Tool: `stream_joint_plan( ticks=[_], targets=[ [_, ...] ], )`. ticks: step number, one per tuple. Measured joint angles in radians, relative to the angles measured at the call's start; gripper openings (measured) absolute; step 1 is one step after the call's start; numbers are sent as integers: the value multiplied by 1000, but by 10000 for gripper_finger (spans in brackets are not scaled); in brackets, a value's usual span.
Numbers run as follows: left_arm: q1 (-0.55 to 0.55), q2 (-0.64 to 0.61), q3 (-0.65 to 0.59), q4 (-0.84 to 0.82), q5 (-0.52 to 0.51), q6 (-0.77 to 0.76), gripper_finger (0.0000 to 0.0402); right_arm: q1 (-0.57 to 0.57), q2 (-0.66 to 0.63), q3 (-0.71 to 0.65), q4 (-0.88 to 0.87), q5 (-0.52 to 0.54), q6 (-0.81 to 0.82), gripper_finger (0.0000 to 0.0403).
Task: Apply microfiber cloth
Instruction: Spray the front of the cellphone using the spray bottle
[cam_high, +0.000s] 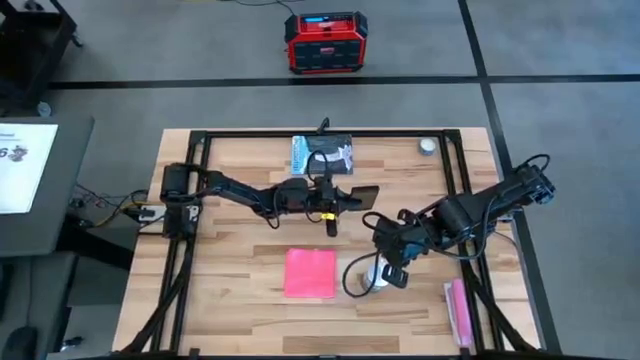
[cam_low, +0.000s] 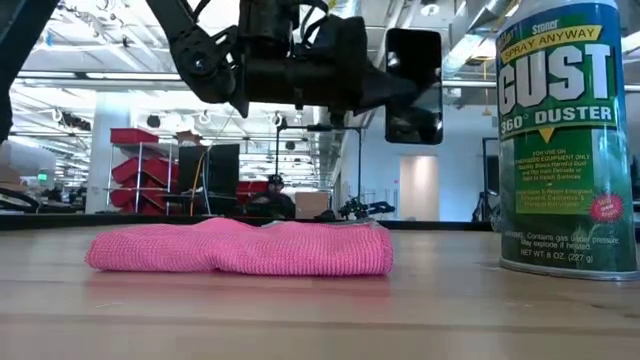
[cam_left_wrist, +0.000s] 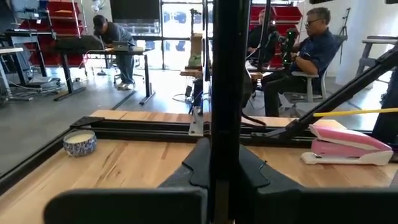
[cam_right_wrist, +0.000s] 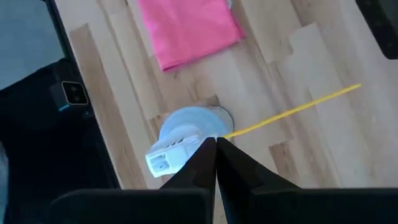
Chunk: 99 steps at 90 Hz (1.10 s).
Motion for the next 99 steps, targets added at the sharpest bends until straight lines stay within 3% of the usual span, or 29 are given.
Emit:
stream_joint_plan(
  ticks=[75, 99],
  targets=[
    [-11, 0, 1, 2, -42, 8, 2, 0, 27, 24, -29, -9, -13, 0],
    [-9, 0, 82, -112, -20, 60, 2, -4, 27, 24, -40, -6, -21, 0]
  ],
)
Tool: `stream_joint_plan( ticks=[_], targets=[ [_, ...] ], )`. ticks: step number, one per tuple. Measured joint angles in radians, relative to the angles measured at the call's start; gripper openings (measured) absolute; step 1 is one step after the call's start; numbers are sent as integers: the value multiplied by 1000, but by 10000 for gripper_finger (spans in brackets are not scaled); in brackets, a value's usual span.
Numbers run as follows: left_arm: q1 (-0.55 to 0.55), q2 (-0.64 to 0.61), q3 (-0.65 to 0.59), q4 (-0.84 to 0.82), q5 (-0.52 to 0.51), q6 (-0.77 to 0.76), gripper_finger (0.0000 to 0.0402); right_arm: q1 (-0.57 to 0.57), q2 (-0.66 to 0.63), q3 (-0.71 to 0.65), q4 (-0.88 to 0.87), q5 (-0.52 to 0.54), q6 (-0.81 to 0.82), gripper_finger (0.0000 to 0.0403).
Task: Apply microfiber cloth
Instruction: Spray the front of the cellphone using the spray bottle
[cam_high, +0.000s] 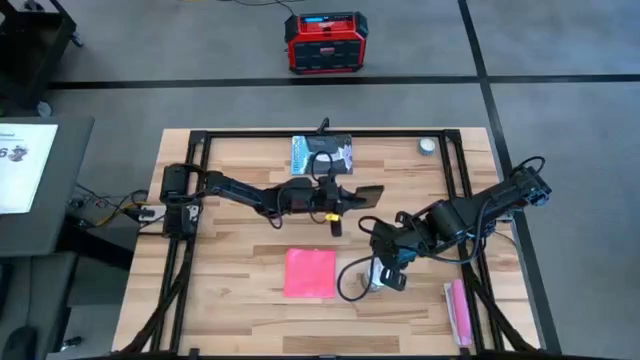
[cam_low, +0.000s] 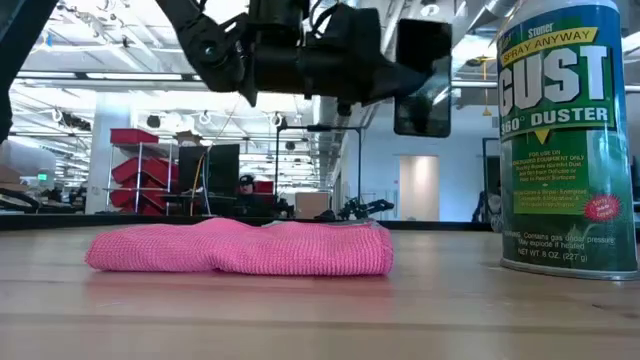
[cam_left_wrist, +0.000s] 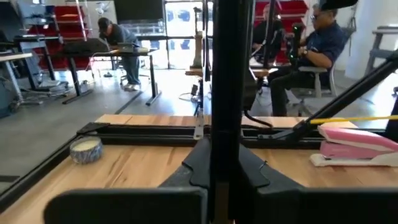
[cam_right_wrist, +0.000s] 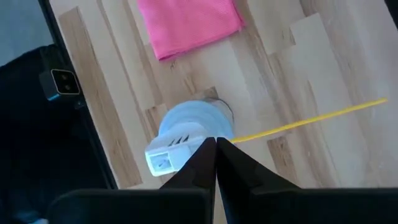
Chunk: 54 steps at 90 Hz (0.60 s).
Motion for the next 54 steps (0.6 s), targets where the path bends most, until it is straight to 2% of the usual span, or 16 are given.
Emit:
stream_joint_plan(
  ticks=[18, 32, 54],
  targets=[
    [1, 2, 8, -26, 6, 3, 2, 0, 0, 0, -16, 4, -5, 0],
    [3, 59, 14, 47, 17, -19, 2, 0, 0, 0, -16, 5, -10, 0],
    [5, 108, 71, 47, 39, -39, 2, 0, 0, 0, -21, 5, -4, 0]
  ],
)
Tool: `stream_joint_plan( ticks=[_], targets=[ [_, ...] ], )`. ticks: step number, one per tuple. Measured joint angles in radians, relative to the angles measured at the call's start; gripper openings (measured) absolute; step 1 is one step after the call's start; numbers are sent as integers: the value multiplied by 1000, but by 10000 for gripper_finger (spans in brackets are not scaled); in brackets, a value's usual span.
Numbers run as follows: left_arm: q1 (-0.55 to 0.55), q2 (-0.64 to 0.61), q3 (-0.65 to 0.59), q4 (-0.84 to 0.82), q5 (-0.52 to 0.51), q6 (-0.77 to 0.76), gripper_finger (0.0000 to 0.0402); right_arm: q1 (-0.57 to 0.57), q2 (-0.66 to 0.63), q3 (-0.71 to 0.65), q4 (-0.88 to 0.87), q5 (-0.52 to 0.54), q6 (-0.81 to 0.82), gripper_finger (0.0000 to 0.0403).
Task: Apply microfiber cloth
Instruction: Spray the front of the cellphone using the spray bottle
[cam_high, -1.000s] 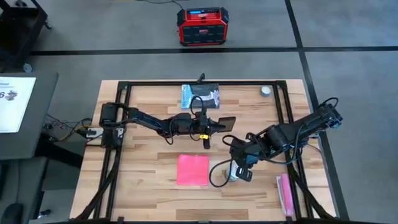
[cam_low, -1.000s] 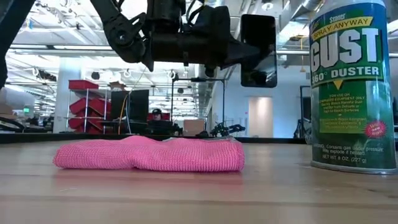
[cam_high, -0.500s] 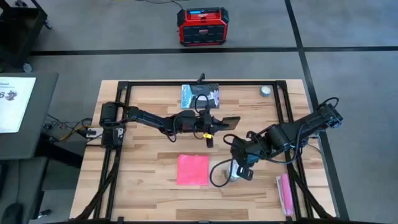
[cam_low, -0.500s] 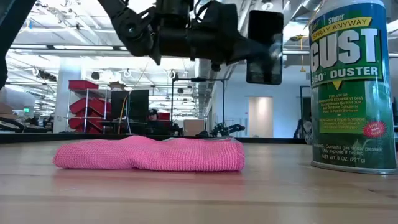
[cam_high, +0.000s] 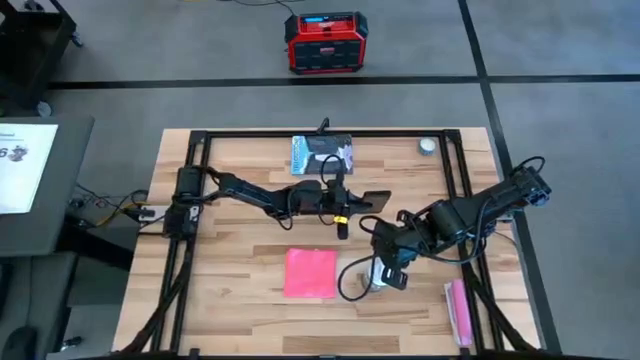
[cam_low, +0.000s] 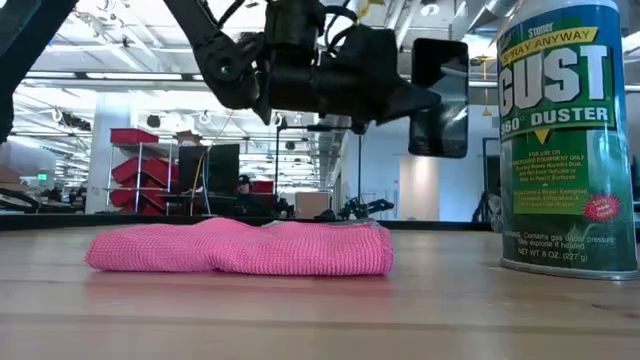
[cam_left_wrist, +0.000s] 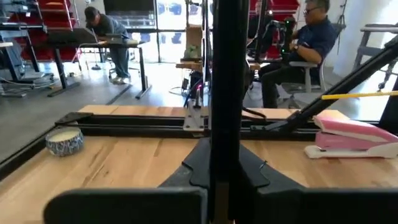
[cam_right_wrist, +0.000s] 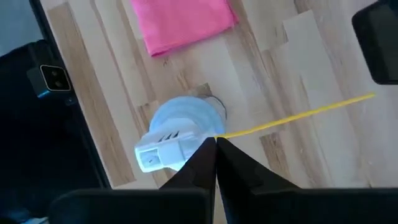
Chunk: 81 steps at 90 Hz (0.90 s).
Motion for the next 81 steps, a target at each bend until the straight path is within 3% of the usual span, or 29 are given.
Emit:
stream_joint_plan(
  ticks=[81],
  targets=[
    [0, 0, 10, -16, 15, -1, 2, 0, 10, 1, 7, -12, 13, 0]
  ],
)
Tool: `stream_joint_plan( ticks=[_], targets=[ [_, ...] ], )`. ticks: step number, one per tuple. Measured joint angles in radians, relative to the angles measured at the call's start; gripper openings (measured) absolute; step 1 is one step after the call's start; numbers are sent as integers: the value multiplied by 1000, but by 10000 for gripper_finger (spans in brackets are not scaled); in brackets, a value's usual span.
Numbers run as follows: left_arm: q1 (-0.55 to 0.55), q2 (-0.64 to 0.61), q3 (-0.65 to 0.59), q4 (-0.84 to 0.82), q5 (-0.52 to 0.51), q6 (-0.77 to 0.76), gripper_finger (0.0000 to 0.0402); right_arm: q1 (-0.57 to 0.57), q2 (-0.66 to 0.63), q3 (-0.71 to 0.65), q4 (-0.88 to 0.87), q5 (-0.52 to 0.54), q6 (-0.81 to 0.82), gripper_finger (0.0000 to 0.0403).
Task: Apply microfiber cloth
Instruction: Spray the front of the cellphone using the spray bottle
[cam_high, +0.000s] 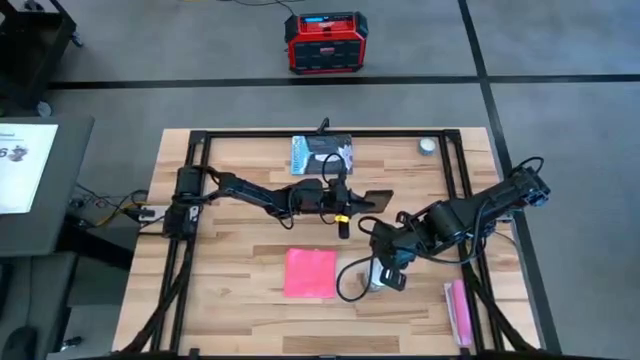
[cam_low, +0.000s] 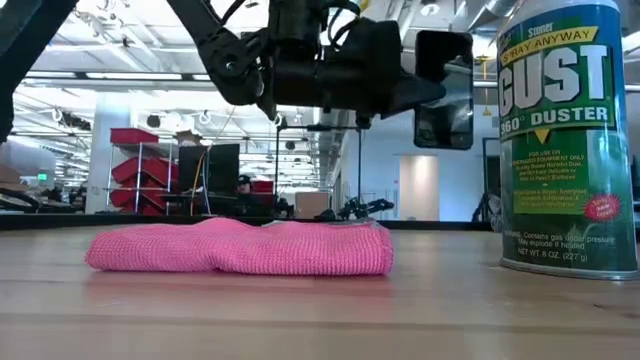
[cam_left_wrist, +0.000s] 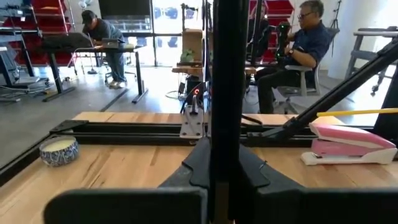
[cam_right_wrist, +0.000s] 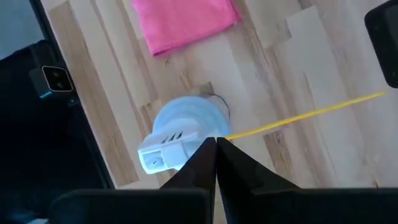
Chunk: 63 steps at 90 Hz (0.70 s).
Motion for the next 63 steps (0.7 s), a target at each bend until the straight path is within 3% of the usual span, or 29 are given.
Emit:
stream_joint_plan(
  ticks=[63],
  targets=[
    [-5, 0, 0, -3, -3, -11, 2, -12, 29, 1, -12, -26, -11, 0]
  ],
)
